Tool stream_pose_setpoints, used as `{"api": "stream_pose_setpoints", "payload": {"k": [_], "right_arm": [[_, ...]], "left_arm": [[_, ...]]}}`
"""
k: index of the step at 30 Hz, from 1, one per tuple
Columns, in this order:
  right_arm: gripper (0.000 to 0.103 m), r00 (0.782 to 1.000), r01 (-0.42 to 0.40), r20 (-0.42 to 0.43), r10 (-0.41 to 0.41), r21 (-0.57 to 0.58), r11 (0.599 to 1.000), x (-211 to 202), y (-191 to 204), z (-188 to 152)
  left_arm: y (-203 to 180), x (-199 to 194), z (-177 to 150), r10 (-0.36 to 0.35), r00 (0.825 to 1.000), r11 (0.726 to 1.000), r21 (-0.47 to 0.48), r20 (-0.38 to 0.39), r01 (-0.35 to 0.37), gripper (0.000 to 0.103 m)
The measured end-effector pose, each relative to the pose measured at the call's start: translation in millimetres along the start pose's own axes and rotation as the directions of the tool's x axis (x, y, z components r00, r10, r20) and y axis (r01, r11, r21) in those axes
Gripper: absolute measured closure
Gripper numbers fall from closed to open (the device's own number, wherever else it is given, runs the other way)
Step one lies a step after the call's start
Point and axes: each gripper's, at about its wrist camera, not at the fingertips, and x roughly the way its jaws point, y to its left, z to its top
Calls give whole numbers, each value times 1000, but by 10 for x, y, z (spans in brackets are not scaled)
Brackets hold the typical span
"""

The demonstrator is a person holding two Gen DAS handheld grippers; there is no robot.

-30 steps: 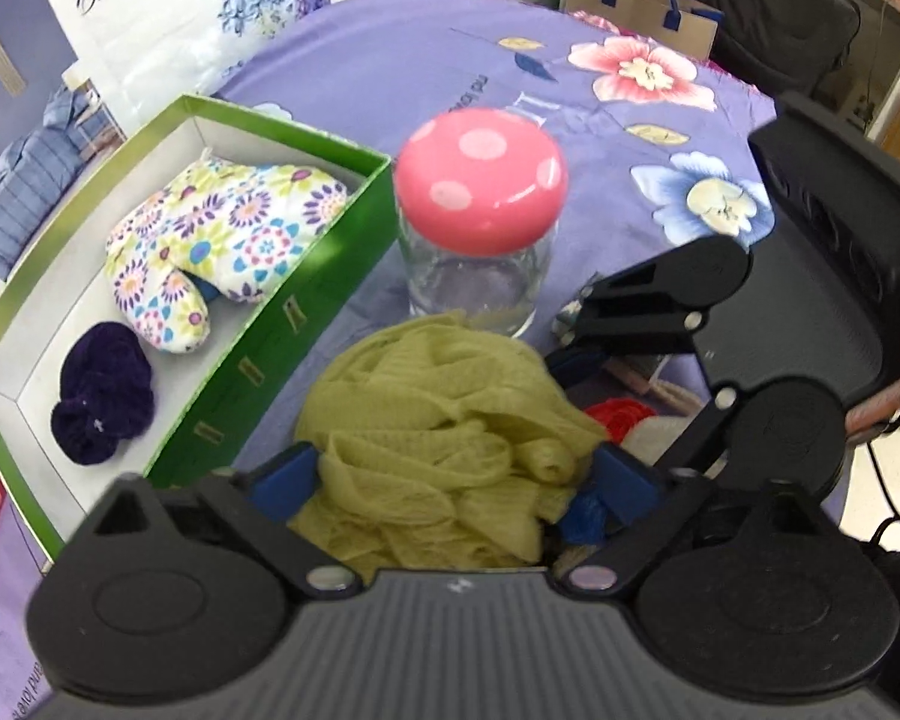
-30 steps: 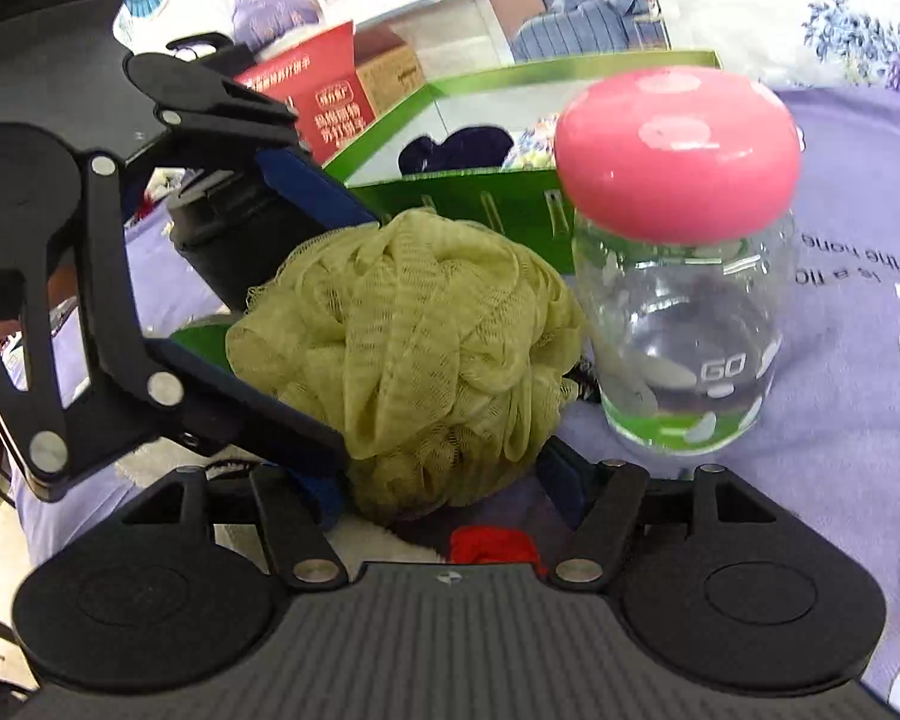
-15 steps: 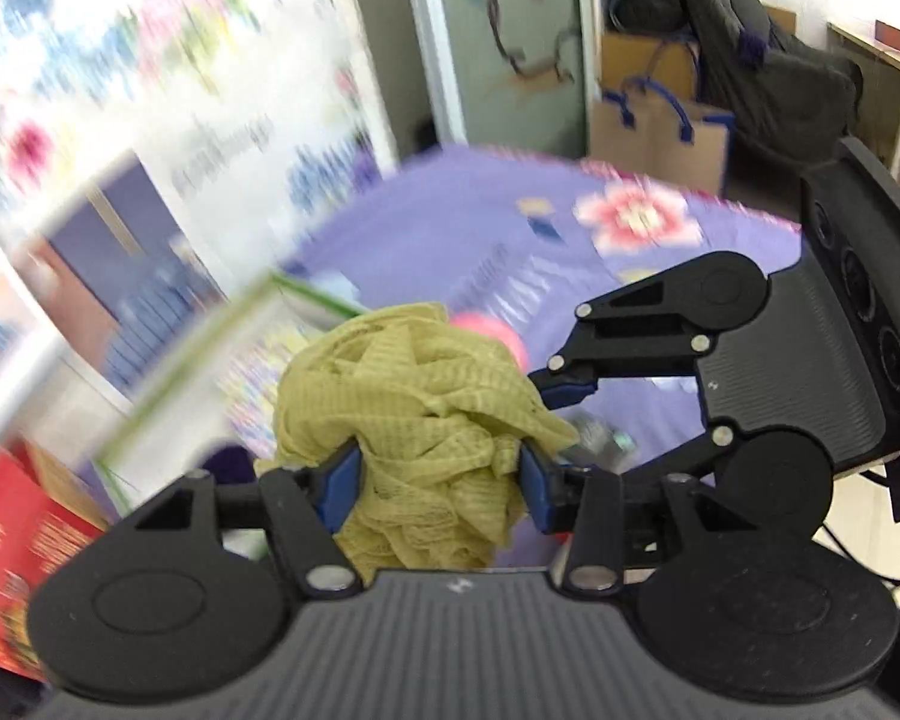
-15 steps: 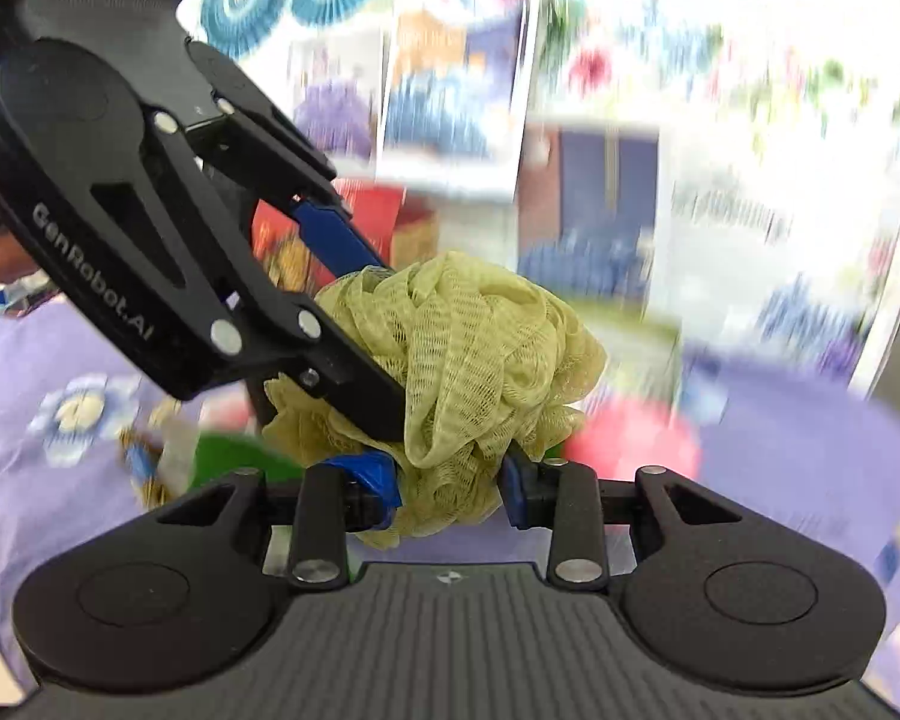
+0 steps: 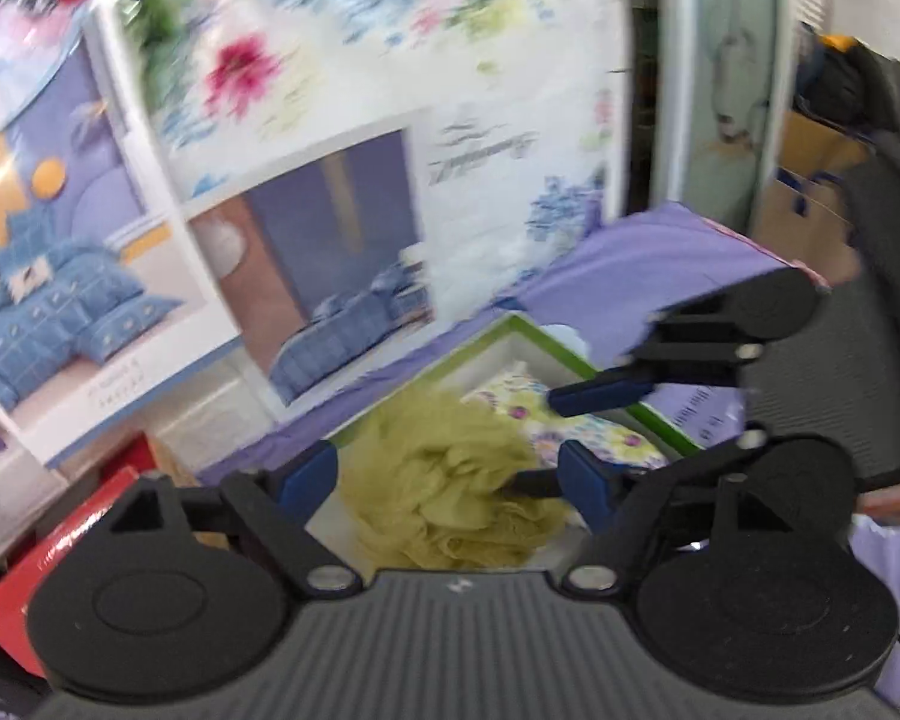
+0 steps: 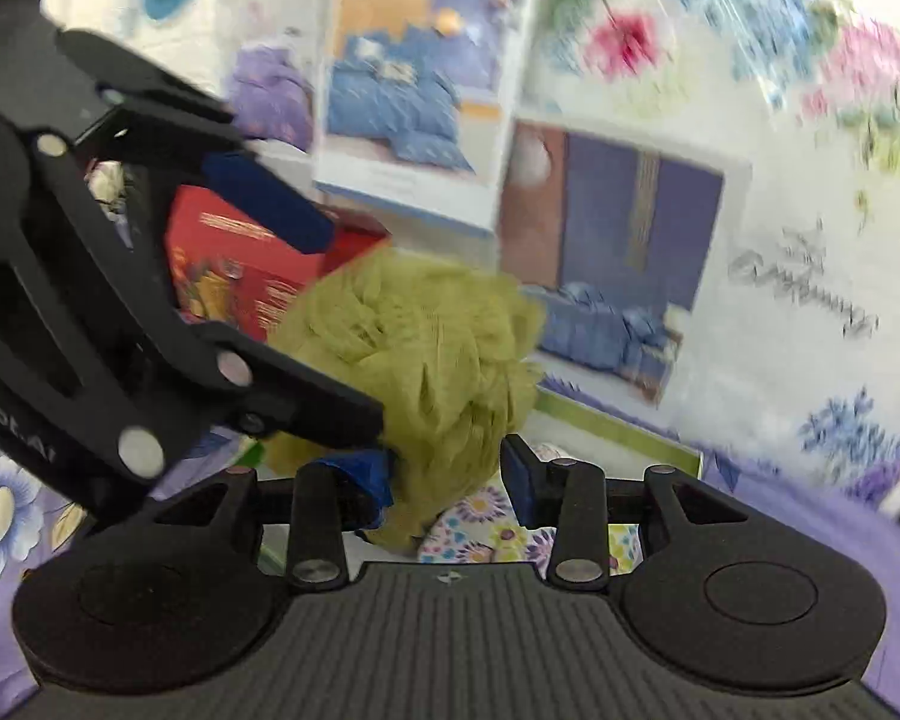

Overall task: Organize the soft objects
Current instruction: 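Carry the loofah into the green box and open the left gripper, then move both grippers back toward the remaining items on the cloth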

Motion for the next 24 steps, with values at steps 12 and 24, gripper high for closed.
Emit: {"api": "stream_pose_setpoints", "payload": {"k": [12,24], "right_arm": [[77,993,73,80,-82,113,991,-233,-380,-73],[75,990,68,113,-83,128,989,-1158,-17,-580]], "left_arm": [[79,-139,-234,3,1000,996,-87,6,-2,29],[-638,-1163,-761,22,999,999,-26,35,-21,28]]}}
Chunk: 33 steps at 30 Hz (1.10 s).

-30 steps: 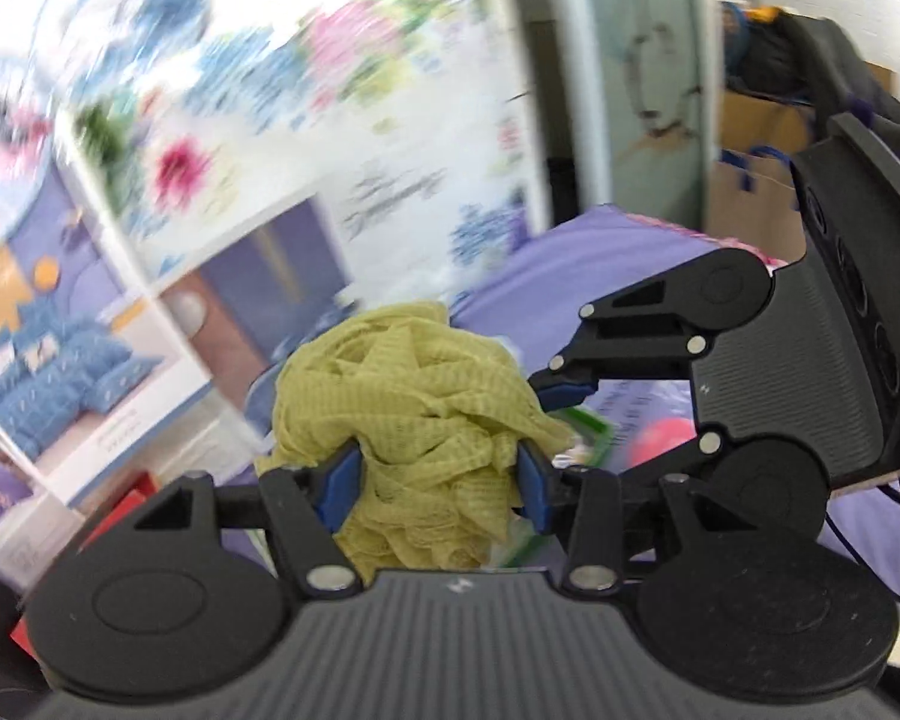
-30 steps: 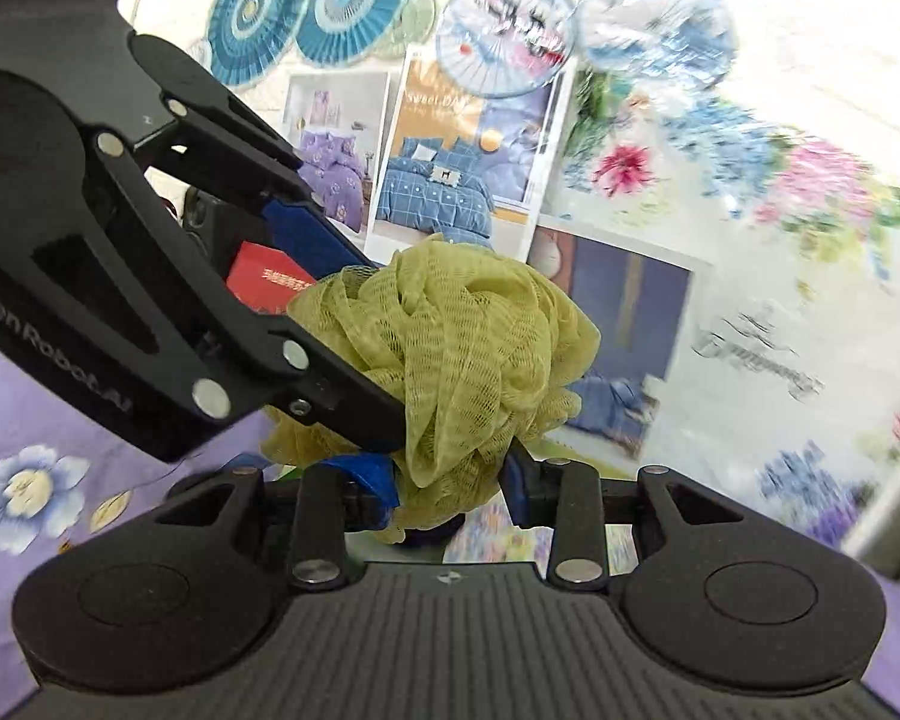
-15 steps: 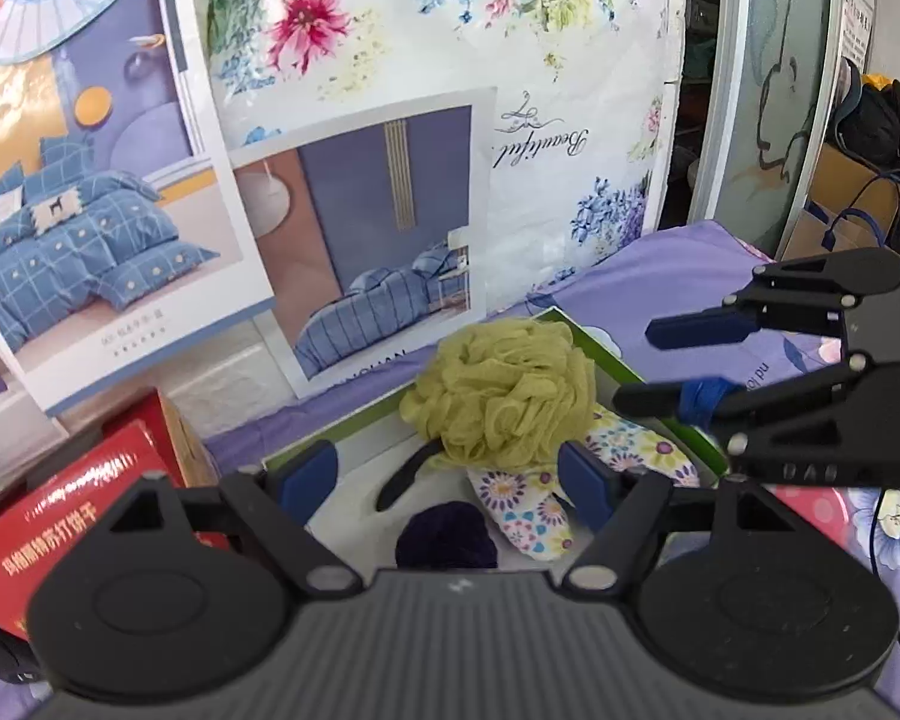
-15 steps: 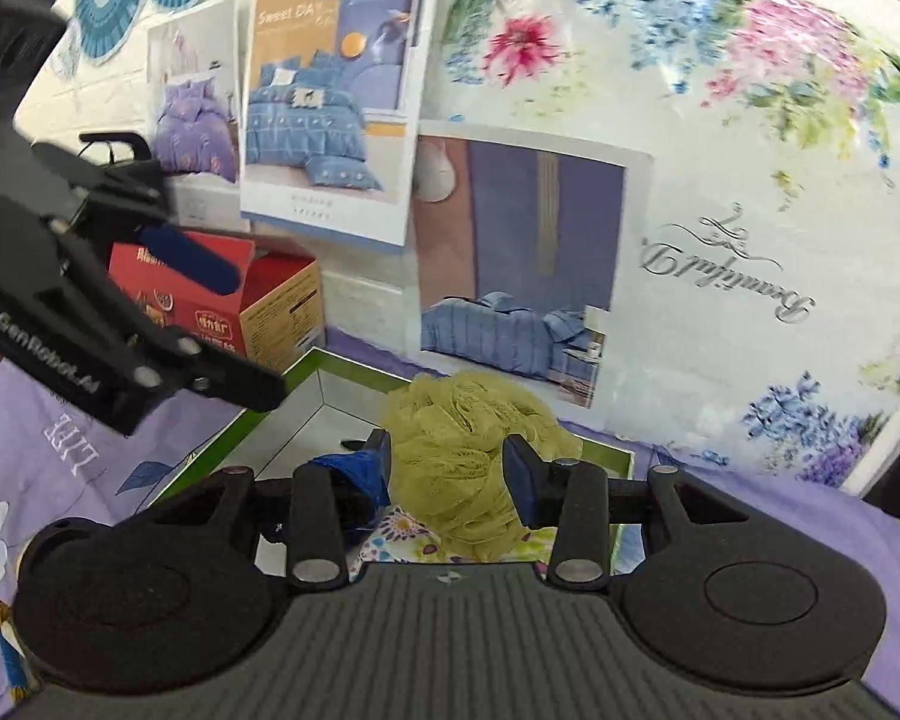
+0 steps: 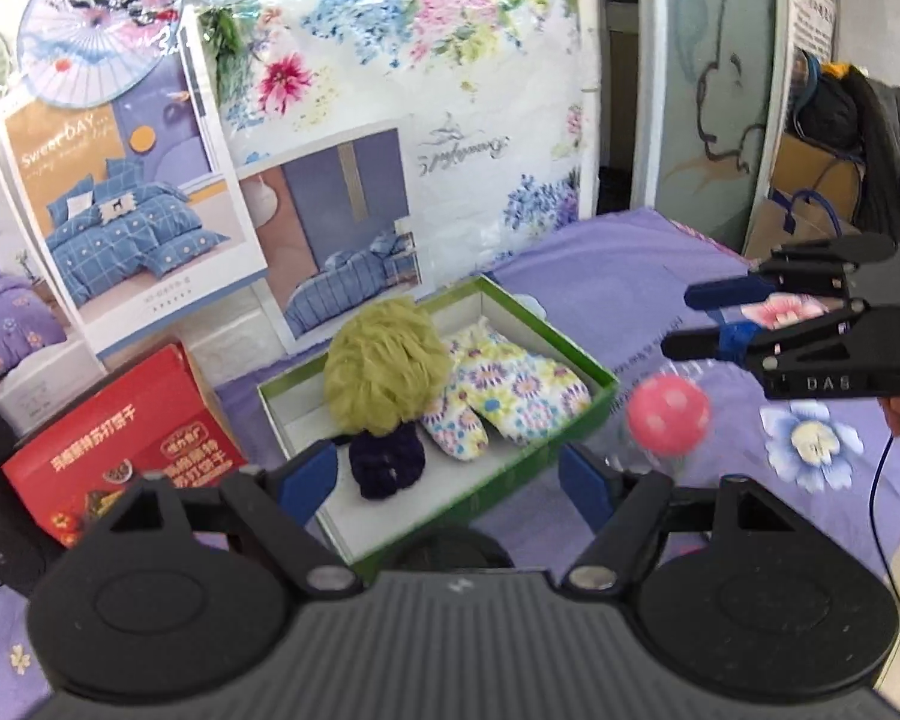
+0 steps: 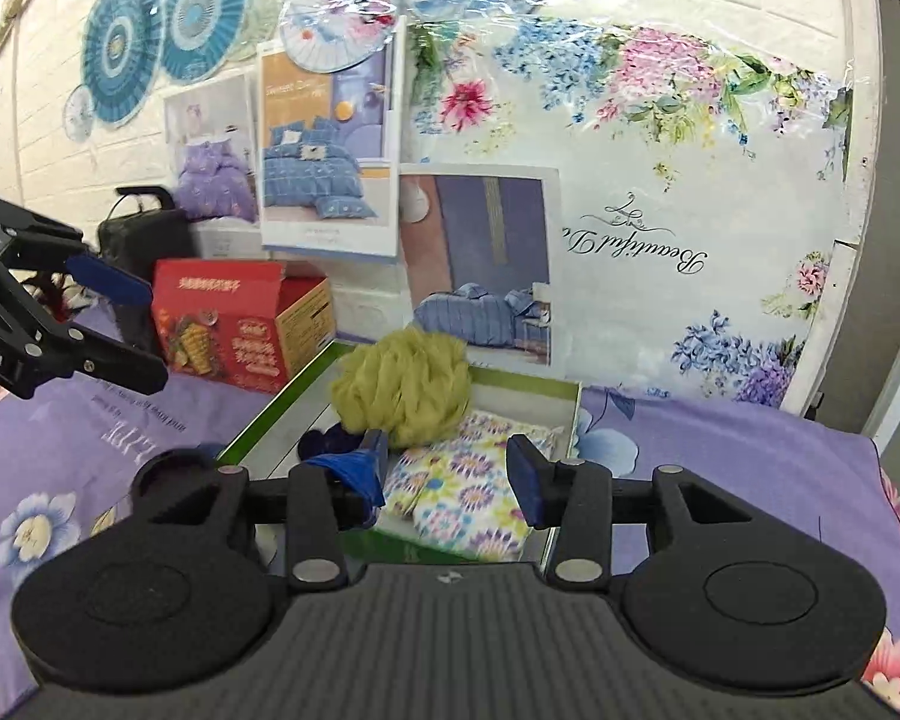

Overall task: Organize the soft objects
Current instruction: 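Move both grippers back toward the remaining items on the cloth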

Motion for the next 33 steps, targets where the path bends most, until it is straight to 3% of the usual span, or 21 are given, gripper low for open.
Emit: {"api": "stream_pose_setpoints", "payload": {"k": [5,9,13,16,20,23,26,30,33], "right_arm": [[74,999,-37,-21,37,-25,999,-275,211,-299],[73,997,-39,-67,40,24,999,-354,282,-724],[73,989,-78,-124,83,45,996,-337,514,-1186],[73,984,-101,-151,97,-17,995,-277,811,-1419],[72,988,-65,-150,42,-152,986,-131,1165,-1509],[72,995,-30,-103,11,-186,982,-73,1318,-1453],[72,995,-100,-36,96,-173,980,-141,1466,-1418],[72,958,-266,-138,250,-117,957,28,1645,-1498],[71,934,-330,-176,312,-79,941,110,1752,-1560]], "left_arm": [[-218,-231,-419,12,999,1000,12,-33,-11,28],[-374,-232,-838,10,997,1000,0,-81,-10,28],[-424,-145,-1305,-32,991,993,-117,-130,17,28],[-443,-123,-1618,-32,987,979,-205,-157,-1,28],[-449,-191,-1877,-5,988,956,-291,-153,-40,28],[-457,-222,-1961,21,989,941,-331,-149,-70,28],[-468,-258,-2025,43,989,935,-342,-145,-90,28],[-355,-263,-2039,99,982,929,-340,-159,-149,28],[-192,-178,-1982,159,971,915,-343,-180,-214,28]]}}
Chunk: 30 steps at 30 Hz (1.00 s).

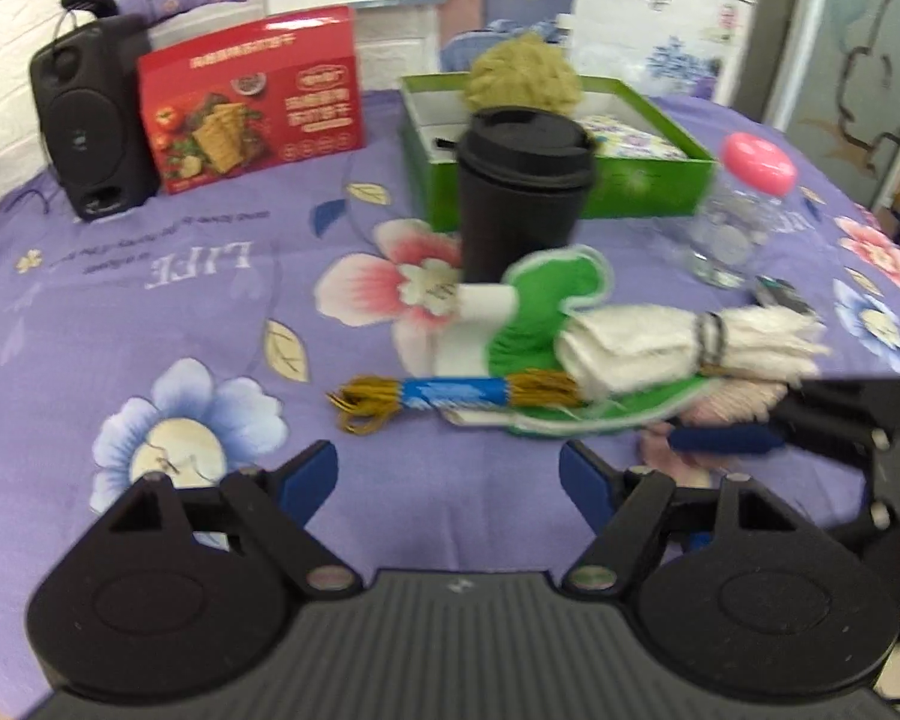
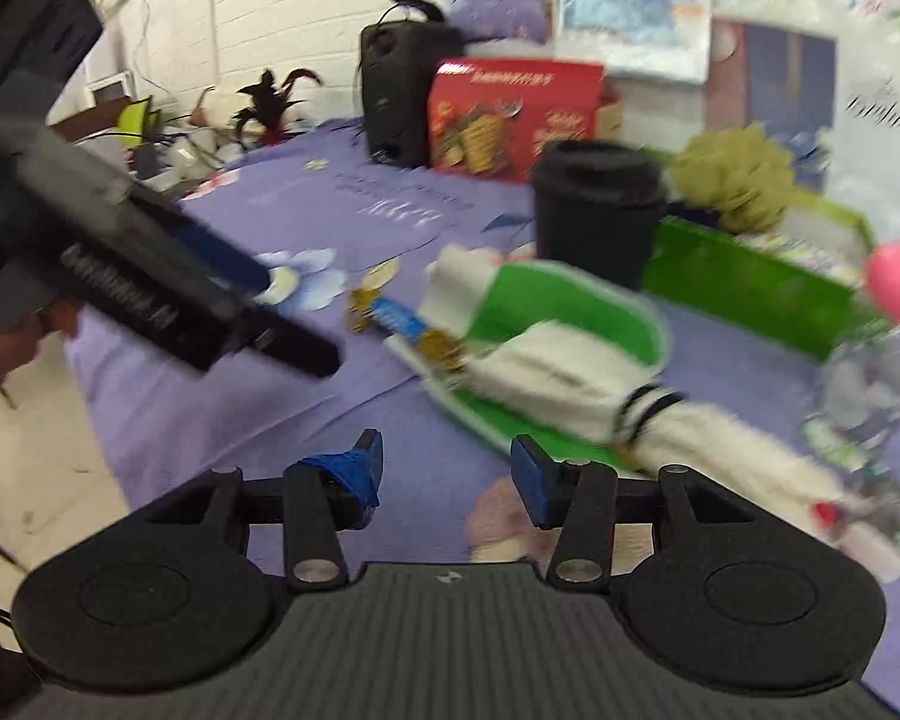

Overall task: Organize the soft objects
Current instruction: 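Move both grippers back toward the remaining items on the cloth, then grasp the shoelace bundle with the left gripper while the right gripper grasps the dark tissue packet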

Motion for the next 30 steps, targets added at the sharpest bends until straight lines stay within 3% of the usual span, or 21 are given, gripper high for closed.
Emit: {"api": "stream_pose_setpoints", "payload": {"k": [2,4,6,8,10,13,17,18,19,21,24,26,28,30], "right_arm": [[71,999,-26,-24,26,6,1000,76,21,11],[71,996,-41,-74,41,1,999,168,39,31],[71,990,-18,-138,14,-28,999,247,50,34],[71,984,-22,-178,15,-38,999,279,44,36],[71,980,-26,-195,20,-28,999,260,49,34],[71,975,-35,-219,41,32,999,192,-12,7],[73,968,-50,-237,83,144,988,-50,-217,-139],[72,969,-18,-239,59,169,986,-158,-280,-199],[71,969,58,-248,-17,159,986,-255,-340,-258],[70,951,187,-271,-148,128,974,-486,-455,-381],[70,964,194,-225,-142,228,954,-941,-665,-498],[69,968,246,-132,-214,318,916,-1163,-813,-505],[68,935,344,-62,-349,405,847,-1231,-1062,-482],[66,911,385,-62,-407,476,790,-1132,-1308,-433]], "left_arm": [[27,116,103,8,1000,997,77,-2,-8,28],[7,254,201,-47,999,971,233,-26,52,28],[-13,382,275,-137,986,906,390,-96,164,28],[-34,470,320,-210,965,820,509,-159,262,28],[-56,558,390,-250,943,768,549,-218,330,28],[-27,706,454,-292,904,735,531,-313,421,28],[29,771,333,-290,888,733,514,-357,446,28],[48,754,295,-292,888,739,505,-355,445,28],[72,728,250,-298,887,742,499,-353,448,28],[88,672,170,-306,888,750,488,-343,447,28],[90,563,70,-328,881,749,475,-340,462,28],[59,564,52,-311,890,749,490,-335,446,27],[-9,635,91,-278,900,749,510,-337,422,27],[-59,733,141,-227,910,745,540,-346,392,27]]}}
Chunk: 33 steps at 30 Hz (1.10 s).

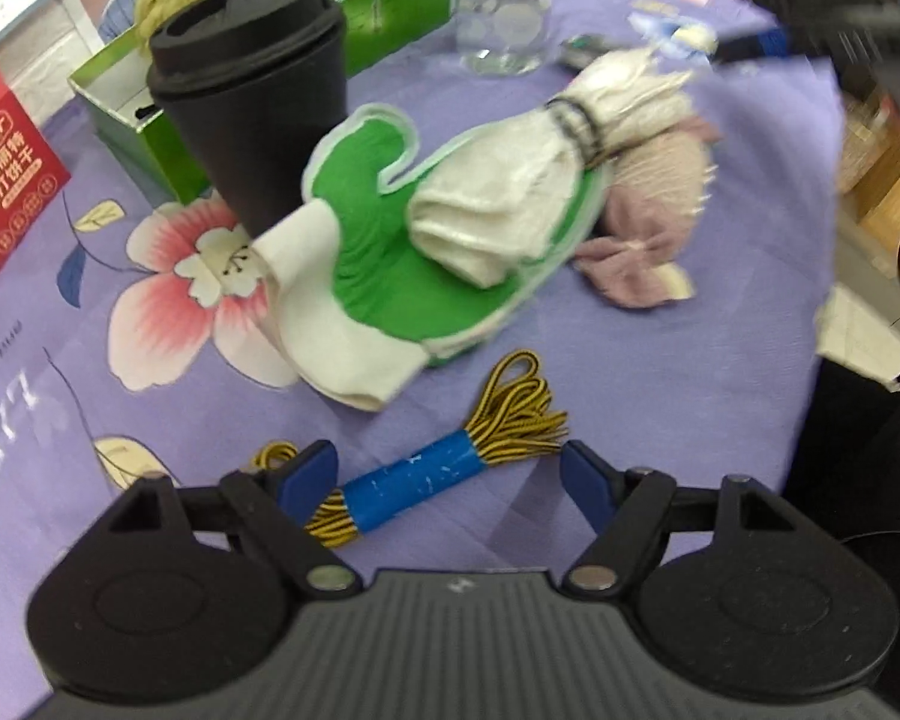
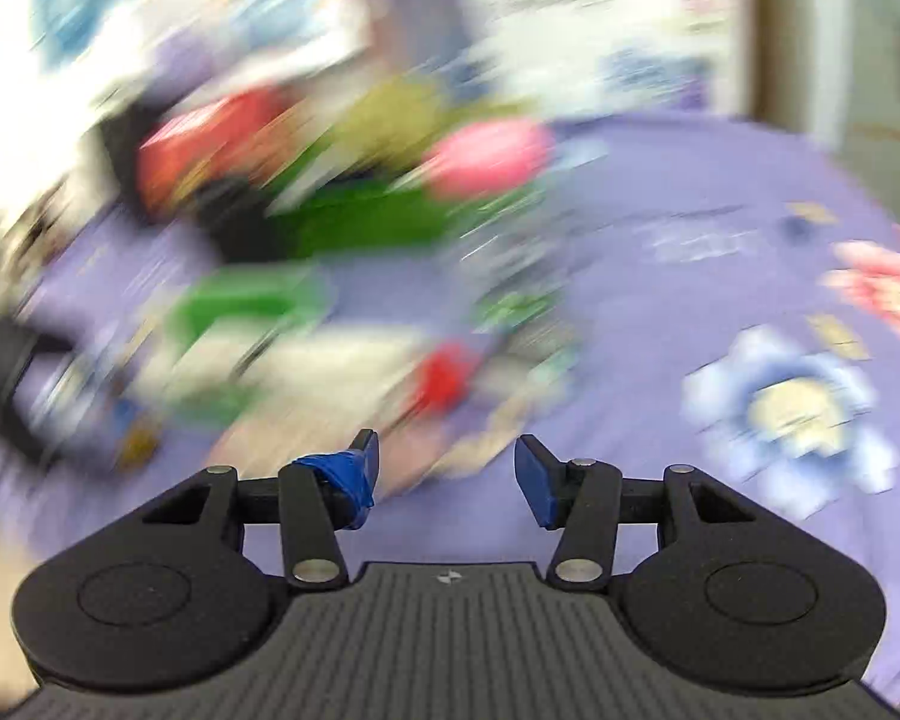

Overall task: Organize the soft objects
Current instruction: 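Grasp the shoelace bundle with the left gripper while the right gripper grasps the dark tissue packet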

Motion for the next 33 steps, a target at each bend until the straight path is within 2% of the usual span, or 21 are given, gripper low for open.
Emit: {"api": "stream_pose_setpoints", "payload": {"k": [5,9,12,17,21,23,24,25,28,30,33], "right_arm": [[67,996,55,-69,-54,11,998,614,-50,227],[66,987,103,-125,-105,-20,994,927,-12,256],[65,985,124,-113,-134,-95,988,991,22,228],[62,993,89,-72,-93,-60,994,961,-107,162],[61,993,99,-55,-102,-59,993,960,-109,141],[62,994,93,-56,-97,-71,993,937,-110,136],[64,993,95,-54,-100,-89,991,927,-95,129],[71,993,98,-49,-104,-101,990,916,-83,122],[72,997,62,-39,-67,-104,993,819,-144,79],[72,998,44,-35,-47,-95,995,744,-190,50],[72,999,33,-23,-35,-83,996,613,-259,16]], "left_arm": [[41,56,68,-3,999,997,73,-52,6,26],[72,67,51,-25,999,997,76,-45,29,25],[112,83,12,-48,998,997,66,-32,50,25],[193,86,-37,-82,997,994,68,-1,82,25],[219,57,-92,-78,997,995,65,15,77,25],[219,16,-116,-72,997,996,52,15,71,36],[231,-31,-139,-63,998,998,32,20,62,53],[222,-79,-157,-62,998,998,8,23,62,66],[246,-235,-293,-37,999,998,-51,31,38,86],[286,-347,-374,-25,998,992,-123,57,32,88],[357,-578,-446,-4,991,971,-238,136,37,88]]}}
